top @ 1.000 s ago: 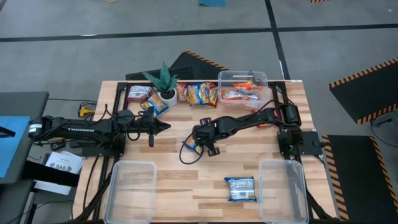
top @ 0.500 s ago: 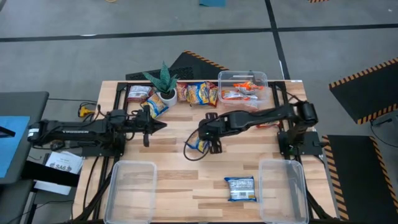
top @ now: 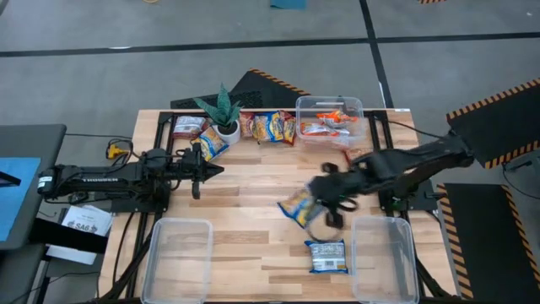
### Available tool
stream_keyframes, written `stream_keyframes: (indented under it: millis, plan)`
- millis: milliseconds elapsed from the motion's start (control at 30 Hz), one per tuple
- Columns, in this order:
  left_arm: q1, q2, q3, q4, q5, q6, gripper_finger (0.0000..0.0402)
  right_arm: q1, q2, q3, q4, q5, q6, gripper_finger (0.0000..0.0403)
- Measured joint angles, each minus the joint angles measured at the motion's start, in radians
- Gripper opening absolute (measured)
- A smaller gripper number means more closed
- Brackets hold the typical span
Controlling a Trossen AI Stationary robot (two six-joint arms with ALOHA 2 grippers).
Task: Sort Maruchan noodles
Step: Put the blue noodle pack into the bottom right transparent bin
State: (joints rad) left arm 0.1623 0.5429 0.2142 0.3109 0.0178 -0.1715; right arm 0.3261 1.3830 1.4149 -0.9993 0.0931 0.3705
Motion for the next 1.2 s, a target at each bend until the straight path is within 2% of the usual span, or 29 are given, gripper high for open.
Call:
stream_keyframes:
  millis: [233, 433, 633, 867, 1200]
  plan:
    - [0.000, 0.000, 0.000, 0.000, -0.004, -0.007, 0.0000, 0.253, -0.127, 0.001, -0.169, -0.012, 0.496, 0.0006]
    - [0.000, 0.000, 0.000, 0.000, -0.005, -0.008, 0.0000, 0.480, -0.133, 0.001, -0.421, -0.017, 0.975, 0.0006]
    - [0.000, 0.000, 0.000, -0.004, -0.006, -0.009, 0.0000, 0.652, -0.111, 0.001, -0.523, -0.042, 1.254, 0.0007]
    - [0.000, 0.000, 0.000, -0.005, -0.006, -0.010, 0.0000, 0.718, -0.089, 0.001, -0.567, -0.090, 1.432, 0.0011]
    - [0.000, 0.000, 0.000, -0.007, -0.006, -0.020, 0.0000, 0.661, -0.040, 0.001, -0.567, -0.091, 1.463, 0.0063]
